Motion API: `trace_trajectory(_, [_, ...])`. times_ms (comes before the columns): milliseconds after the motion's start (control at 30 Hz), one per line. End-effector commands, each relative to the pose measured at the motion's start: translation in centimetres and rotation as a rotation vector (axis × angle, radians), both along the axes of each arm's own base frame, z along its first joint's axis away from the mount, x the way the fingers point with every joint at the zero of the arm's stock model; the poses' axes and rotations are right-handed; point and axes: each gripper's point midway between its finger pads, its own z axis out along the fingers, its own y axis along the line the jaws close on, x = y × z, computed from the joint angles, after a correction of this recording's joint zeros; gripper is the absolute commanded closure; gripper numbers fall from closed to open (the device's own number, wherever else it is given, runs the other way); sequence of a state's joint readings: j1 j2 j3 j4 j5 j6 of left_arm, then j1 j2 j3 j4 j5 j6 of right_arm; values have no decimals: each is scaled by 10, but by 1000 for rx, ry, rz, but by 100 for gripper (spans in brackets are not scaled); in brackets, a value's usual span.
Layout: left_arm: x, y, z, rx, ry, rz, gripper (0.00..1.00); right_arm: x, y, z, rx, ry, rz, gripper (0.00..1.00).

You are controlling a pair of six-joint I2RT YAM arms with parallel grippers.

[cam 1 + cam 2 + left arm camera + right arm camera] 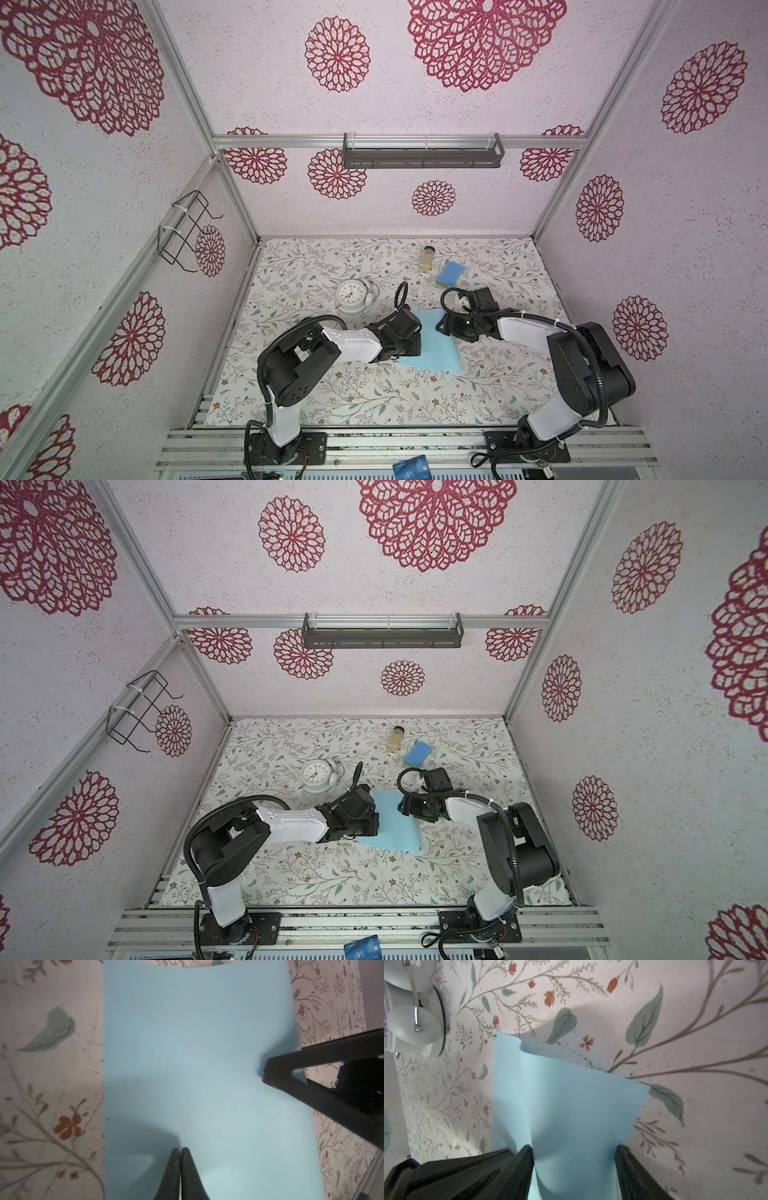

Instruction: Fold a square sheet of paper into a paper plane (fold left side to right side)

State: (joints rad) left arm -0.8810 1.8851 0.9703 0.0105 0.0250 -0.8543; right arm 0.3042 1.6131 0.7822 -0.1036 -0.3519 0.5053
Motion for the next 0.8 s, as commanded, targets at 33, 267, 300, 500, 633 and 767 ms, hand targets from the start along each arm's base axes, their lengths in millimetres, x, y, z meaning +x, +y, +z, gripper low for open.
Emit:
trace_trajectory(33, [-19, 7, -22, 53, 66, 3, 92, -6, 0, -3, -31, 38, 27, 41])
trace_trajectory(267, [6, 23, 36, 37, -55, 42, 62, 5, 13, 38, 4, -45, 101, 72])
trace_trajectory(300, [10, 28, 45, 32, -70, 50, 56, 5, 16, 46, 15, -58, 110, 74])
trace_trajectory(500, [34, 69, 93, -36, -172, 66, 25, 6, 42, 113, 88, -173, 180, 82])
trace_trajectory(633, [42, 89, 127, -109, -261, 36, 16, 1, 62, 162, 142, -254, 234, 82])
trace_trajectory(767, [43, 110, 158, -223, -343, 31, 8, -5, 77, 203, 204, -319, 272, 82])
